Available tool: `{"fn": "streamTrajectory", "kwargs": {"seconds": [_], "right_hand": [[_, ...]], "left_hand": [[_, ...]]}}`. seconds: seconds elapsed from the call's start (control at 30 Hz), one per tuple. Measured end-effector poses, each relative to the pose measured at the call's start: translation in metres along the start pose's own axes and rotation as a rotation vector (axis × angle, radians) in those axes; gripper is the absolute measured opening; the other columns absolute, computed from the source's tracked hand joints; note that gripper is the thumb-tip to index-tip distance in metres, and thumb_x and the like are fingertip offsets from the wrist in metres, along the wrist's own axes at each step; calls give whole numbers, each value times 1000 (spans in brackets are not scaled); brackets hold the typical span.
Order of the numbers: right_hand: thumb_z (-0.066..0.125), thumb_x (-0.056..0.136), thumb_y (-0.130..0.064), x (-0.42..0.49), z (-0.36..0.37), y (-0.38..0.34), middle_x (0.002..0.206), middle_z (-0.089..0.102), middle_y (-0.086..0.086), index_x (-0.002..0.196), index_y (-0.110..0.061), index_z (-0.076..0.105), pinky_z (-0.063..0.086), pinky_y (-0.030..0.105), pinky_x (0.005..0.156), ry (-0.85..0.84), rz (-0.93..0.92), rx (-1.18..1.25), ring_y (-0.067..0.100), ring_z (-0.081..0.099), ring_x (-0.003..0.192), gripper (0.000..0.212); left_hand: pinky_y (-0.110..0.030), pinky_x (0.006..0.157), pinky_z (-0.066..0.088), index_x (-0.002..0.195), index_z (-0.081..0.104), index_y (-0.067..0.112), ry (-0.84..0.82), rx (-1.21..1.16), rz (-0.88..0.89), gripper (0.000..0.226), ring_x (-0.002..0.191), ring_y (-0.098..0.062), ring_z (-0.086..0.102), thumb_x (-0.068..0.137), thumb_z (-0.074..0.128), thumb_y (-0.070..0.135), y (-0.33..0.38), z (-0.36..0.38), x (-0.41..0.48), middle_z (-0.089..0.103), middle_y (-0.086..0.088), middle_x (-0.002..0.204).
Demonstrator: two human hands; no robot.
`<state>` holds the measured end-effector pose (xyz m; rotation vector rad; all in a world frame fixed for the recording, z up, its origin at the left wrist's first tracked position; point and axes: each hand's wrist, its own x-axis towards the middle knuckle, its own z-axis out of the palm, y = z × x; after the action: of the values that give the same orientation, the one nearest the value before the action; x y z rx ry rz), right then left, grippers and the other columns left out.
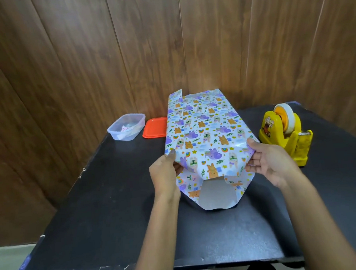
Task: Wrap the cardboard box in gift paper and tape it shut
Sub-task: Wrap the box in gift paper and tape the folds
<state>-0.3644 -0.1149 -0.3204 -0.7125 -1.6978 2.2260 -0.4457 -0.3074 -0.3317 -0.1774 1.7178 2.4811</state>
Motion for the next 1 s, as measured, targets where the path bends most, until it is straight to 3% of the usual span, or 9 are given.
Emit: {"fn": "streamTrajectory", "kwargs": {"seconds": [0.13, 0.23, 0.43, 0.63, 0.8, 1.0], "right_hand": [[55, 93, -26, 5, -3, 7, 69, 74, -2, 88, -12, 64, 51, 27, 61, -4, -85, -13, 10, 69, 59, 17], [57, 92, -20, 6, -5, 12, 68, 73, -3, 87, -10, 65, 52, 23, 56, -13, -128, -11, 8, 68, 58, 14], [55, 92, -12, 4, -5, 23, 73, 74, -6, 91, -12, 65, 52, 17, 52, -35, -208, 33, 6, 69, 62, 10], [58, 91, -17, 7, -3, 28, 76, 74, -3, 88, -13, 66, 58, 23, 63, 15, -206, 9, 13, 69, 70, 10], [59, 91, -18, 7, -1, 29, 78, 73, -1, 88, -13, 67, 58, 26, 67, 38, -191, 26, 14, 69, 71, 10], [60, 89, -12, 5, 4, 37, 80, 70, -1, 85, -14, 66, 55, 19, 63, 69, -215, 14, 10, 65, 67, 8]], "left_hand": [[-20, 56, 48, 71, 56, 4, -14, 14, 93, 24, 63, -14, 55, 93, 55, 10, -13, 0, 0, 61, -6, 72], [-29, 62, 44, 71, 54, 6, -10, 22, 132, 23, 66, -19, 48, 93, 55, 11, -21, 0, 0, 56, -8, 71], [-32, 70, 48, 74, 56, 10, -41, -8, 164, 17, 74, -20, 54, 90, 58, 5, -29, 2, -2, 61, -5, 75], [-46, 82, 51, 79, 56, 15, 16, 123, 204, 13, 82, -21, 59, 87, 64, 9, -36, 3, 1, 64, -7, 86], [-34, 77, 51, 79, 53, 19, 126, 131, 230, 18, 81, -18, 60, 87, 64, 7, -43, 10, -5, 61, -1, 82], [-21, 68, 49, 78, 53, 18, 137, 128, 253, 19, 74, -12, 58, 86, 65, 7, -44, 11, -4, 60, 2, 78]]}}
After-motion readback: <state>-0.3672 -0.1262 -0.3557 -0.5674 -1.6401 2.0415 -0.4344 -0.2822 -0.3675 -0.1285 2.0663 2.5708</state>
